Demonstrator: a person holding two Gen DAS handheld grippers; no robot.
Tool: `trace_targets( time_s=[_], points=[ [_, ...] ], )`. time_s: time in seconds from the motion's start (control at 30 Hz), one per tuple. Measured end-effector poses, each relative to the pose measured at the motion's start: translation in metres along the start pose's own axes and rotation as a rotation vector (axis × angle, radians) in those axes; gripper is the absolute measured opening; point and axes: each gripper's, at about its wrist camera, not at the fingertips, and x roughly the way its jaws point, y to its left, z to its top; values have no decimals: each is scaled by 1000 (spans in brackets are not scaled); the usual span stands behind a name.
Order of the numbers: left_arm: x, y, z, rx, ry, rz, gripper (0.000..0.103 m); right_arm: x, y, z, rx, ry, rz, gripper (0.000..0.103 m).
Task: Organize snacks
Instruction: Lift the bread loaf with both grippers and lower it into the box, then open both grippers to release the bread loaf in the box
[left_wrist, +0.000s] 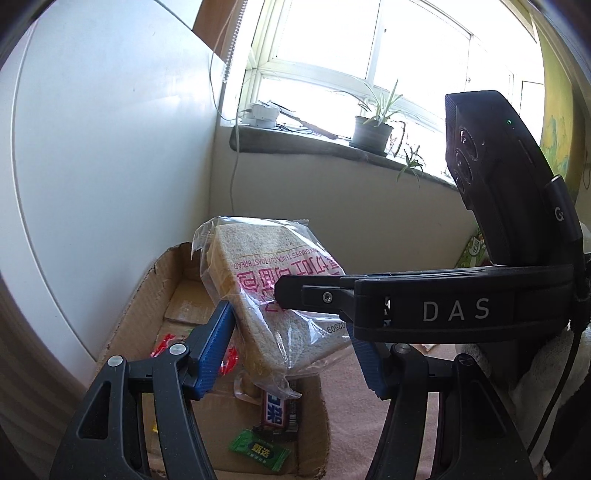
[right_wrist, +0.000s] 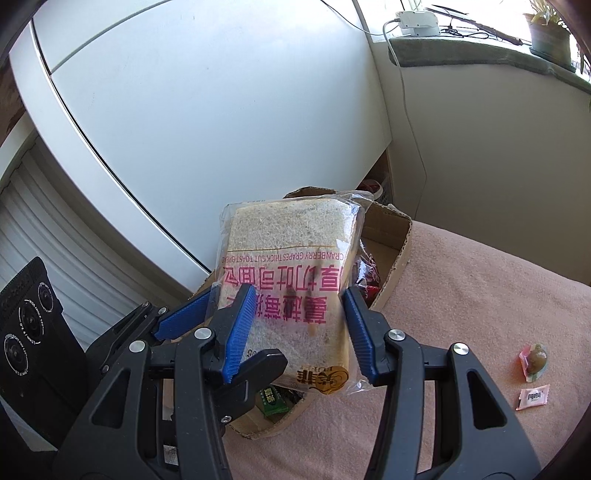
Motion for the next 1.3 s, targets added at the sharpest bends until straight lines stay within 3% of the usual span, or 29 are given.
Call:
trace_targets(
  time_s=[0.47, 0.67, 0.97, 1.13, 1.3],
  points=[
    [8, 29, -5, -36, 27, 42, 61, 35, 11, 5, -12, 47, 21, 51],
    [14, 34, -6, -28, 33, 96, 61, 40, 15, 2, -9, 57, 20, 52],
    [9, 34, -4, -19, 17, 114, 60, 26, 15, 4, -25, 24, -21, 52],
    [5, 34, -3, -20, 0, 115, 60, 17, 11, 4, -22, 4, -37, 62],
    [-4, 32, 1, -26, -29, 119, 60, 7, -3, 4, -9, -13, -63, 62]
  ],
)
